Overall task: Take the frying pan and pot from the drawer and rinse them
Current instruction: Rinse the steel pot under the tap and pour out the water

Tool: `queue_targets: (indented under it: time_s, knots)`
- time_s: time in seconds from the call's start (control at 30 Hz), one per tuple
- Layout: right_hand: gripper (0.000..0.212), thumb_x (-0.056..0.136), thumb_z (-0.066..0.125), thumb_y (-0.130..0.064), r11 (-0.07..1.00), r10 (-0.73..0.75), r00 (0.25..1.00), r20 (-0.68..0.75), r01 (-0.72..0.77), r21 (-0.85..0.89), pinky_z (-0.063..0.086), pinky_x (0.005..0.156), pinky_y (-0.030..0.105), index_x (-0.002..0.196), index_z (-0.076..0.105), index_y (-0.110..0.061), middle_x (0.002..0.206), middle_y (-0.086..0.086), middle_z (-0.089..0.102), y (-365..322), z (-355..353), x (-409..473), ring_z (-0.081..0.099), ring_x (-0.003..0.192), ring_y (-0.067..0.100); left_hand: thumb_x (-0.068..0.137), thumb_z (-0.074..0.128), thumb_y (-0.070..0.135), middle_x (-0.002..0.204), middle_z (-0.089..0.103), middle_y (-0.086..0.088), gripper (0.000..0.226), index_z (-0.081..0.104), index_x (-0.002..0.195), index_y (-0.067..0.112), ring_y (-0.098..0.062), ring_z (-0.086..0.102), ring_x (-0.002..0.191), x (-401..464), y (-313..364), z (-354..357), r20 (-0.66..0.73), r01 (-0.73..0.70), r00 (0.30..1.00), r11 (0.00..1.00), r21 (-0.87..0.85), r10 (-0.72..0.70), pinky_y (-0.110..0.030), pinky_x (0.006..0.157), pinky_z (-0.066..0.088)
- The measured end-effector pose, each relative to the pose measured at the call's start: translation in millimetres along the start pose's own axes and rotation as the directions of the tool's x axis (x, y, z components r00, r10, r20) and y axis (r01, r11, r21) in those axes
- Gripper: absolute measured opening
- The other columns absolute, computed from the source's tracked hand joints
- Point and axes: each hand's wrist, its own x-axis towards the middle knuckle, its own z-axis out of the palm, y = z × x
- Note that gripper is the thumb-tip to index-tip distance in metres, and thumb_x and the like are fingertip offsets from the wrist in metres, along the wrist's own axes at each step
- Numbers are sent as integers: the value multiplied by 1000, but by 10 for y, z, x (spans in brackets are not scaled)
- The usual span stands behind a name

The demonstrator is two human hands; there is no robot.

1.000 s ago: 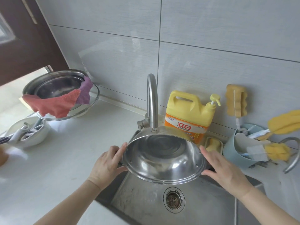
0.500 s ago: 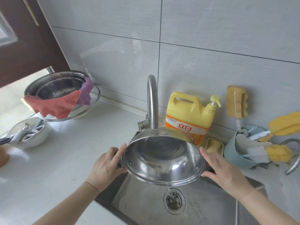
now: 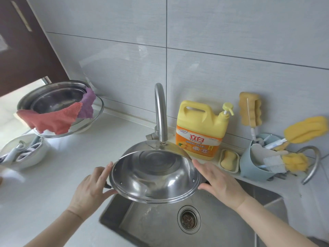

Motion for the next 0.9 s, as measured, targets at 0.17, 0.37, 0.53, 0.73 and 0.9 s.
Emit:
queue_targets:
  time_s: [0.17,0.37,0.53,0.73,0.9]
  knots:
    - [134,57,94,-29,990,140,990,1,-139,-34,55,65,28,158,5,-27,104,-2,58,188,-151,-436,63,84,14,69,76,53,94,53,-9,116,7,156,24,-24,59,52,248,317,238,24,-60,998,998,-10,60,-35,46,51]
    - [124,72,85,-34,902,408,901,145,-423,88,50,82,25,143,-12,-63,107,-16,49,393,-356,-742,55,90,9,64,86,48,105,46,-2,138,-24,148,44,-25,58,71,597,663,484,258,14,966,999,-45,-2,-33,61,49]
    - [128,62,91,-27,767,472,817,331,-566,302,52,87,24,141,0,-69,114,-5,59,506,-448,-689,60,98,12,70,82,48,115,38,2,133,-34,135,58,-20,52,94,871,709,515,579,128,814,985,-113,-40,-31,82,46]
    - [126,55,90,-14,660,397,769,502,-619,426,58,85,30,134,13,-76,111,14,67,556,-512,-428,69,92,19,55,90,45,140,45,11,138,-16,141,64,-16,53,122,1075,450,397,764,271,644,925,-265,29,-36,106,42]
    - [117,63,84,-3,589,257,703,663,-658,470,50,82,26,136,23,-70,82,5,64,587,-504,-190,57,77,17,62,90,25,115,61,-6,128,-1,143,64,-16,73,82,1294,266,128,905,431,421,866,-252,53,-31,84,50]
